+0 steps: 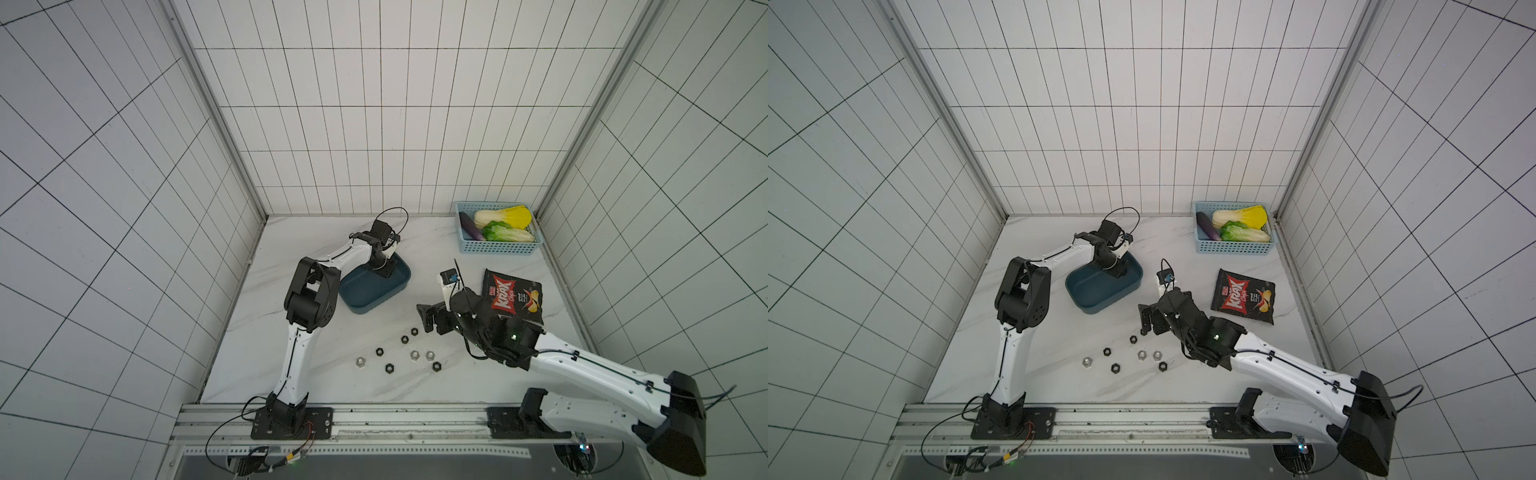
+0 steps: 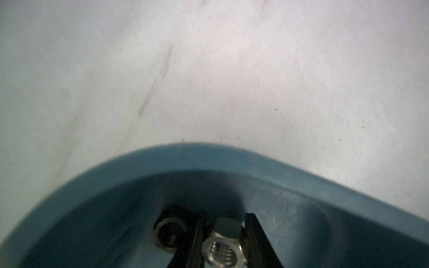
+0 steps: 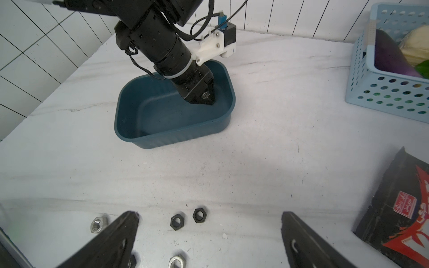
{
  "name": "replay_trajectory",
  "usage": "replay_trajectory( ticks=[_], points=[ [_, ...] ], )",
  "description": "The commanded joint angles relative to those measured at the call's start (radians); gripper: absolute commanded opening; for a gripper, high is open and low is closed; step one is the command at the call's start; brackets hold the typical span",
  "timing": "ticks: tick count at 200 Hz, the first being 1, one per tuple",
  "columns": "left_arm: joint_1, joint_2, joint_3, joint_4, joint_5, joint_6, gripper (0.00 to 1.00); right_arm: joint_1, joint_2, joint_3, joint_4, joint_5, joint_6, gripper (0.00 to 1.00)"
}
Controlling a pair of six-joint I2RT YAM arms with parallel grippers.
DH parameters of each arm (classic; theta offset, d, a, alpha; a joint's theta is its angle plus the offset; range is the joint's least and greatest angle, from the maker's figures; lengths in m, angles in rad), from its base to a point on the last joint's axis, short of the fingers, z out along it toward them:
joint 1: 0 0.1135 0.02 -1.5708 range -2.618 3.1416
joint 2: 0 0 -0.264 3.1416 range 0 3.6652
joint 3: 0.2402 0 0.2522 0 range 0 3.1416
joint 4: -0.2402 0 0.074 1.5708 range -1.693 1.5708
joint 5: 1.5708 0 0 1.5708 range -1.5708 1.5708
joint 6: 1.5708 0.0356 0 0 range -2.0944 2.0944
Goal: Put the nuts on the desktop into the storage box
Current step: Place the nut in the storage box.
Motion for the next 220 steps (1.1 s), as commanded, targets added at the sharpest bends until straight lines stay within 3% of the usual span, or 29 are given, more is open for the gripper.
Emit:
replay_trajectory(
  ticks=[1,63,106,143,171,220],
  points=[
    [-0.007,0.017,0.027,0.016,-0.005,-0.004,0.29,0.001,0.008,0.021,-0.105,0.009,0.024,0.99],
    [-0.009,-0.067,-0.005,0.006,0.016,0.0,0.48,-0.012,0.048,0.004,-0.235,-0.139,-0.007,1.0],
    [-0.006,-0.149,-0.012,-0.042,0.052,-0.012,0.5,-0.05,0.156,0.038,-0.261,-0.224,0.001,0.94],
    [0.01,-0.301,-0.067,-0.081,0.114,-0.008,0.53,-0.079,0.292,0.092,-0.26,-0.288,-0.034,0.86],
    [0.063,-0.415,-0.135,-0.112,0.21,-0.015,0.55,-0.093,0.39,0.143,-0.257,-0.304,-0.063,0.79],
    [0.233,-0.566,-0.262,-0.168,0.355,-0.016,0.61,-0.126,0.536,0.233,-0.264,-0.376,-0.107,0.67]
  ],
)
